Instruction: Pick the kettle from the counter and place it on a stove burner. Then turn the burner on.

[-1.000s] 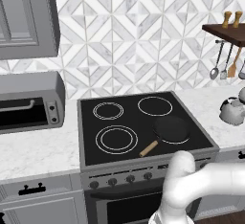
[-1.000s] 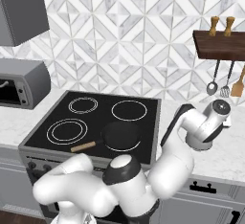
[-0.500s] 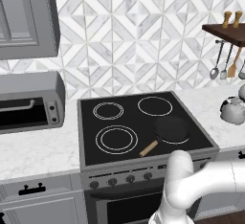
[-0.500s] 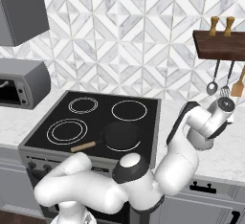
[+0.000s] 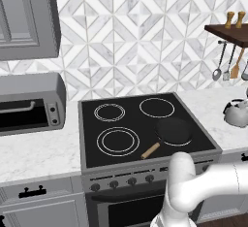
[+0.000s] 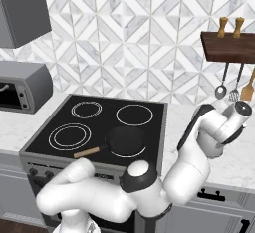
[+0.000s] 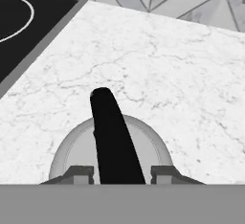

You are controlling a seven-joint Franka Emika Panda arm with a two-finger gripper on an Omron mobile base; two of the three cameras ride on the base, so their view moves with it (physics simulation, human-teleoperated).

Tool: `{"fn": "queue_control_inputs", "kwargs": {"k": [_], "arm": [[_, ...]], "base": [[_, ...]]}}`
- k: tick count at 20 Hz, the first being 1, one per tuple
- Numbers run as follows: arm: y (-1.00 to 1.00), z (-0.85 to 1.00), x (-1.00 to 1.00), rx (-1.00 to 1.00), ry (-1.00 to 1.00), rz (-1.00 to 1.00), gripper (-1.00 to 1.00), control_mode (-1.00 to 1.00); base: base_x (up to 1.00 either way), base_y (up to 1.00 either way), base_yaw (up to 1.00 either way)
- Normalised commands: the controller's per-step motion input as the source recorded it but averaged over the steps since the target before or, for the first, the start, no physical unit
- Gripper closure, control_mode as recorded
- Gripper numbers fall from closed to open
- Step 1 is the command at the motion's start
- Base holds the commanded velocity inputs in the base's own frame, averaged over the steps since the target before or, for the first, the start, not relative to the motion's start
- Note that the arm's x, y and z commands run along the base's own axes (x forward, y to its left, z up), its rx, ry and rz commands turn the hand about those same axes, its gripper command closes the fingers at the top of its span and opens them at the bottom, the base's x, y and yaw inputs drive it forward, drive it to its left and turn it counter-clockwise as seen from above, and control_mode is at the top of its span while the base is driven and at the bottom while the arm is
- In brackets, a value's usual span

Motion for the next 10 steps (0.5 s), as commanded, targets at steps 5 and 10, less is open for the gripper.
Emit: {"fn": "queue_control_inputs", "kwargs": {"k": [5, 10], "arm": [[0.26, -0.16, -0.41, -0.02, -0.09, 0.10, 1.00, -1.00], [0.50, 0.23, -0.33, 0.00, -0.20, 0.08, 1.00, -1.00]], "base": [[0.00, 0.00, 0.00], [0.00, 0.00, 0.00]]}}
